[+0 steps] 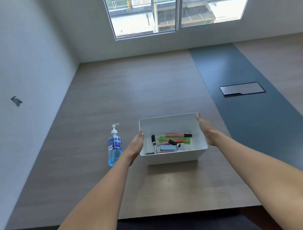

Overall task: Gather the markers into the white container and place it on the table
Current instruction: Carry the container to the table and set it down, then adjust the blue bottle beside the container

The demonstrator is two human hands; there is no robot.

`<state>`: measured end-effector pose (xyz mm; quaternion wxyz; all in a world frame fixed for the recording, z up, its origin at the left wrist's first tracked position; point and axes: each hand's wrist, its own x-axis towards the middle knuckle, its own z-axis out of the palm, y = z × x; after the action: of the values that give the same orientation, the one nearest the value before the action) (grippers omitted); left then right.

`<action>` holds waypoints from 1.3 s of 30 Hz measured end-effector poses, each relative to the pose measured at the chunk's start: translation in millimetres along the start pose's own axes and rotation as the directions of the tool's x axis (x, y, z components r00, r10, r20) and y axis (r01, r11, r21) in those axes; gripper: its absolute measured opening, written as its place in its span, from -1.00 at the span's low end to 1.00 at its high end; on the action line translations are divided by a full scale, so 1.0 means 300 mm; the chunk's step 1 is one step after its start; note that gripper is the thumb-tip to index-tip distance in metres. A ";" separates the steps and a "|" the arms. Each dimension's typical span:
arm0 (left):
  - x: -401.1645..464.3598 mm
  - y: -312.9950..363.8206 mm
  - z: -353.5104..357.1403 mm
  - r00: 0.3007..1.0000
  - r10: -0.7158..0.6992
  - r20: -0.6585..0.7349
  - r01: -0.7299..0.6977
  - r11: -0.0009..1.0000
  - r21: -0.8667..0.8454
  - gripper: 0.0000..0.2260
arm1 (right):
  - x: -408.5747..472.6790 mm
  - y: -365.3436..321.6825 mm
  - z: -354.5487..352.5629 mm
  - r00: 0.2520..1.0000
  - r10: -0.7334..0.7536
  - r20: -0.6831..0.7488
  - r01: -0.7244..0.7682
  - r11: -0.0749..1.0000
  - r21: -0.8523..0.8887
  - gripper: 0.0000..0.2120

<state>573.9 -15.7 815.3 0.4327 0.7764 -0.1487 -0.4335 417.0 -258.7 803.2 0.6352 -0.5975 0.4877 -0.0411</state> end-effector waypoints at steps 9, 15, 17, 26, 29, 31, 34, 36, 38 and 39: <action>0.006 0.065 -0.153 0.918 0.278 -0.282 -0.091 0.842 0.532 -0.37 | -0.048 -0.121 0.092 0.932 -0.349 -0.092 0.192 0.696 -0.692 -0.29; -0.032 0.058 -0.392 0.846 0.276 -0.456 0.008 0.850 0.527 -0.40 | -0.062 -0.258 0.364 0.889 -0.445 0.105 0.368 0.557 -0.744 -0.34; -0.035 0.016 -0.464 0.842 0.237 -0.484 0.042 0.867 0.497 -0.40 | -0.069 -0.295 0.491 0.873 -0.451 0.187 0.436 0.549 -0.713 -0.36; 0.065 -0.190 -0.667 0.875 0.037 -0.482 0.152 0.925 0.348 -0.43 | -0.038 -0.252 0.949 0.861 -0.363 0.356 0.508 0.589 -0.628 -0.45; 0.106 -0.253 -0.661 0.918 -0.064 -0.392 0.154 0.968 0.200 -0.53 | -0.010 -0.168 1.029 0.908 -0.260 0.329 0.417 0.650 -0.636 -0.50; 0.141 -0.312 -0.641 0.943 -0.106 -0.317 0.151 0.981 0.122 -0.64 | 0.011 -0.098 1.065 0.947 -0.161 0.279 0.308 0.701 -0.643 -0.55; 0.173 -0.377 -0.583 0.968 -0.140 -0.207 0.154 0.987 0.054 -0.74 | 0.020 -0.007 1.089 0.973 -0.079 0.217 0.194 0.789 -0.583 -0.54; 0.193 -0.415 -0.531 0.979 -0.175 -0.099 0.173 0.984 -0.036 -0.76 | 0.023 0.046 1.102 0.981 -0.025 0.191 0.104 0.903 -0.416 -0.52; 0.194 -0.440 -0.484 0.978 -0.207 -0.028 0.199 0.965 -0.172 -0.78 | 0.017 0.085 1.110 0.981 0.019 0.192 0.023 0.977 -0.212 -0.60; 0.192 -0.449 -0.466 0.978 -0.206 -0.020 0.195 0.950 -0.243 -0.78 | 0.012 0.096 1.109 0.981 0.025 0.192 0.002 0.990 -0.142 -0.64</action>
<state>700.1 103.6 711.0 0.4802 0.7390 -0.0057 -0.4725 626.0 -13.6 715.1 0.6358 -0.6394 0.4287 0.0556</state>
